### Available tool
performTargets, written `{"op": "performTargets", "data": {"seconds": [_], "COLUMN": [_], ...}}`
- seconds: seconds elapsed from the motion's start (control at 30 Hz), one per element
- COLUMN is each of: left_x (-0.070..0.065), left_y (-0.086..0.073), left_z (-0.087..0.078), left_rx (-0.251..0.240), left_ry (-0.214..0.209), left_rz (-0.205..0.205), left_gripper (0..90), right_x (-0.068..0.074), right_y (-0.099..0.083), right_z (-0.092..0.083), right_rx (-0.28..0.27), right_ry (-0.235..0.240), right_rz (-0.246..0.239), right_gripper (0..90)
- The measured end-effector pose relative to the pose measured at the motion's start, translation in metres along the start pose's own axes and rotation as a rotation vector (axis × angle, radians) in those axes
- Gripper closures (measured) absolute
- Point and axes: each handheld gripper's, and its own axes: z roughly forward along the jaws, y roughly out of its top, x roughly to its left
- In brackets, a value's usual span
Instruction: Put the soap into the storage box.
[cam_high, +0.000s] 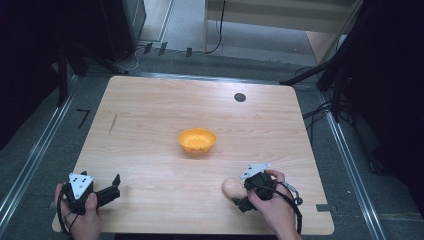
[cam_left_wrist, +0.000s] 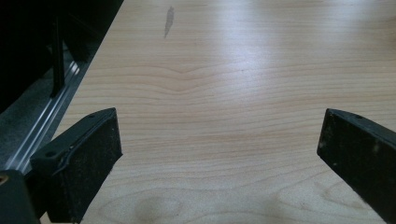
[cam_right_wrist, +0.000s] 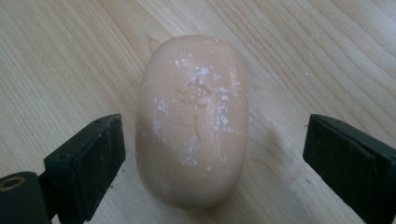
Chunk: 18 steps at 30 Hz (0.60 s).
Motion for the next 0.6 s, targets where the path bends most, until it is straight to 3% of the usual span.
{"op": "performTargets", "data": {"seconds": [0.1, 0.43, 0.6], "left_x": [0.000, 0.000, 0.000], "left_y": [0.000, 0.000, 0.000], "left_z": [0.000, 0.000, 0.000], "left_rx": [0.000, 0.000, -0.003], "left_ry": [-0.001, 0.000, -0.002], "left_rz": [0.000, -0.001, 0.000], "left_gripper": [0.1, 0.0, 0.1], "right_x": [0.002, 0.008, 0.009], "right_y": [0.001, 0.003, 0.002], "right_z": [0.002, 0.011, 0.013], "right_rx": [-0.004, 0.026, 0.027], "right_ry": [-0.015, -0.030, -0.043], "right_rz": [0.012, 0.013, 0.018], "right_gripper": [12.9, 14.6, 19.8]}}
